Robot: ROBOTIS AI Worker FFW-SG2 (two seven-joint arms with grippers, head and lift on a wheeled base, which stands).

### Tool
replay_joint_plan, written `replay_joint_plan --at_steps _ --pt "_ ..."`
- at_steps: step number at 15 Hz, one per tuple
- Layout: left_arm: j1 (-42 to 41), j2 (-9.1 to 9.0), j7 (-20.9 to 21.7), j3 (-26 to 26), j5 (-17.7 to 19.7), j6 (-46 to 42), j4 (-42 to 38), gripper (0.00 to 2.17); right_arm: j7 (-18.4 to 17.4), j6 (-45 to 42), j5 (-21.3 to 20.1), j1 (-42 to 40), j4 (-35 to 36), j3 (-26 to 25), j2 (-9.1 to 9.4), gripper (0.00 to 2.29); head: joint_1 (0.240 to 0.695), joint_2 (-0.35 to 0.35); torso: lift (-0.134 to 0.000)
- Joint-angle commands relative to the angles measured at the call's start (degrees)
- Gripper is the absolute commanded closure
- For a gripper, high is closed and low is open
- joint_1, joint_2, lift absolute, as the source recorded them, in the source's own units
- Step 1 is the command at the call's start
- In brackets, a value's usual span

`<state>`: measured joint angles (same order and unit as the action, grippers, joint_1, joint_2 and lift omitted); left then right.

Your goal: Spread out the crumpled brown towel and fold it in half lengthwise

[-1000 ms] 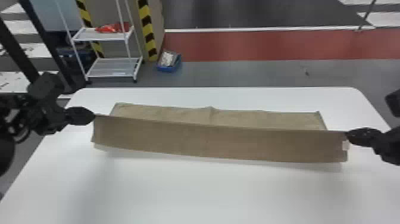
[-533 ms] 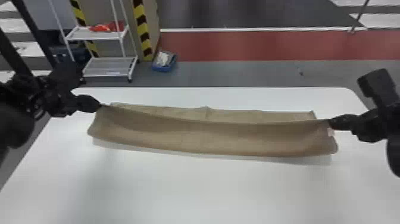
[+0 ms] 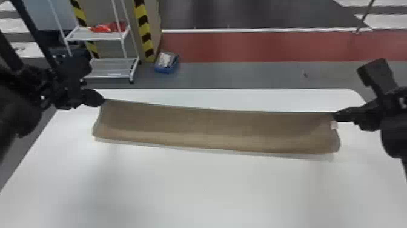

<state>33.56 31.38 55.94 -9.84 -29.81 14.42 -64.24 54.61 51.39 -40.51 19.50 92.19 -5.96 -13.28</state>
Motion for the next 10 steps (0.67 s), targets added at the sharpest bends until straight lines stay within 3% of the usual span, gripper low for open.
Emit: replay_joint_plan --at_steps 1,10 --pt "1.86 -0.62 -0.21 -1.41 -1.39 -0.75 2.54 1.61 0.06 -0.98 -1.06 2.12 -2.89 0.16 0.36 1.45 0.681 0.025 -0.125" --pt "4.14 -1.76 -2.85 -4.13 -4.2 -3.91 7.81 1.61 0.24 -5.02 -5.63 8.01 -11.15 1.92 2.11 1.45 0.673 0.029 -0.125"
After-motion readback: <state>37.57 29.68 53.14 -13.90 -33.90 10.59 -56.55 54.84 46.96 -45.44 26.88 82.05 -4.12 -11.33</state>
